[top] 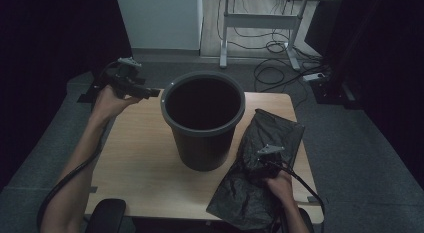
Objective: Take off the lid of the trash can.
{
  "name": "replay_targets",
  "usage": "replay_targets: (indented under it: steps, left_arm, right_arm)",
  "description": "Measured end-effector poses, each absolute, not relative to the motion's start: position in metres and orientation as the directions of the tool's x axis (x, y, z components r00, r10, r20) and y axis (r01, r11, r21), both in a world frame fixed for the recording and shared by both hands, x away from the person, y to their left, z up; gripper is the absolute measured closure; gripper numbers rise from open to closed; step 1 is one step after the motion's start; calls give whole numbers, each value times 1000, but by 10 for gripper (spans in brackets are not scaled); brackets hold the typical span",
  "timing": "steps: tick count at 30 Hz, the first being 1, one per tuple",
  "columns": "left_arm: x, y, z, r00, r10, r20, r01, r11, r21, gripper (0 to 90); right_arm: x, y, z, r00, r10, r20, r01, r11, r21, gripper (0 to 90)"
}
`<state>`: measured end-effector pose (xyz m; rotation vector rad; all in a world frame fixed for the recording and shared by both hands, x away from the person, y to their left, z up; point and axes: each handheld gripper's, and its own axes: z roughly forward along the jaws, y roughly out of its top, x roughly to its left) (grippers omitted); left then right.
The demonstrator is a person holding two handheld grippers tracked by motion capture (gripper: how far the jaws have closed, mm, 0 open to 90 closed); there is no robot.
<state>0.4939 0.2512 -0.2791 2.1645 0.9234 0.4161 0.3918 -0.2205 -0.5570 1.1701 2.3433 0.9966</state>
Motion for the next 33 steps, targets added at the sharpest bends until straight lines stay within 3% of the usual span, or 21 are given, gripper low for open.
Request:
replay_targets:
  steps: [9, 19, 28, 30, 33]
  left_arm:
    - [508, 232, -267, 704, 710, -24, 498, -469, 730, 269]
    - [523, 202, -270, 724, 689, -3, 489, -512, 706, 336]
    - [533, 179, -280, 737, 675, 47, 485, -575, 659, 541]
    - [534, 177, -281, 733, 678, 50, 488, -576, 656, 676]
    - [535, 176, -279, 732, 680, 29, 502, -567, 653, 749]
  right_arm:
    - [392, -220, -557, -604, 797, 10, 560, 416, 717, 0]
    - [392, -221, -557, -604, 797, 10, 560, 416, 717, 0]
    - [392, -221, -557, -605, 796, 10, 559, 417, 717, 0]
    - [392, -221, -557, -606, 795, 10, 559, 417, 717, 0]
    - [392, -221, -557, -607, 794, 9, 558, 419, 716, 0]
